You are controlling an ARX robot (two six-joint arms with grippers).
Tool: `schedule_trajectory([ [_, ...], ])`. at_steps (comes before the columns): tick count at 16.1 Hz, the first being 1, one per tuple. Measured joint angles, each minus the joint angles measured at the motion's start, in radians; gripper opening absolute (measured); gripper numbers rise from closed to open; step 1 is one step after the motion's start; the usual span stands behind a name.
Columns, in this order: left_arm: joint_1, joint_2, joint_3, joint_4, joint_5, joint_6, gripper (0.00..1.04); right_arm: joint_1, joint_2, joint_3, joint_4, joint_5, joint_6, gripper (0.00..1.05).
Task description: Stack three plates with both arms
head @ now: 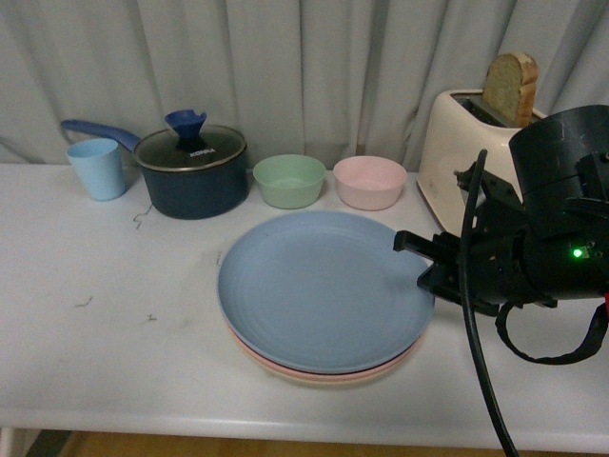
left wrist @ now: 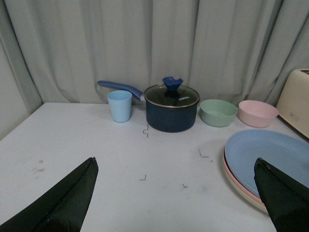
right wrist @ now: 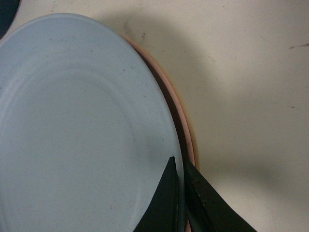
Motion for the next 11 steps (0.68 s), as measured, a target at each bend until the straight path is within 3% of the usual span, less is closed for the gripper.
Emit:
schedule_trajectory([
  [1, 0.0, 0.0, 0.0, 0.0, 0.0, 0.0, 0.98, 0.004, 0.006, 0.0, 0.007, 0.002, 0.0, 0.09],
  [8, 0.0, 0.0, 0.0, 0.0, 0.0, 0.0, 0.98, -0.039, -0.254, -0.142, 0.089, 0.003, 0.0, 0.89],
  [9, 0.0, 0.0, 0.0, 0.0, 0.0, 0.0, 0.98, -0.04, -0.248, -0.176, 0.302, 0.073, -0.03, 0.93],
  [10, 0.0, 0.0, 0.0, 0.0, 0.002, 0.0, 0.98, -0.036, -0.222, -0.286, 0.592, 0.253, -0.169, 0.8],
  [11, 0.003, 0.0, 0.0, -0.003, -0.004, 0.0, 0.98, -0.037, -0.227, -0.448, 0.789, 0.336, -0.296, 0.67],
])
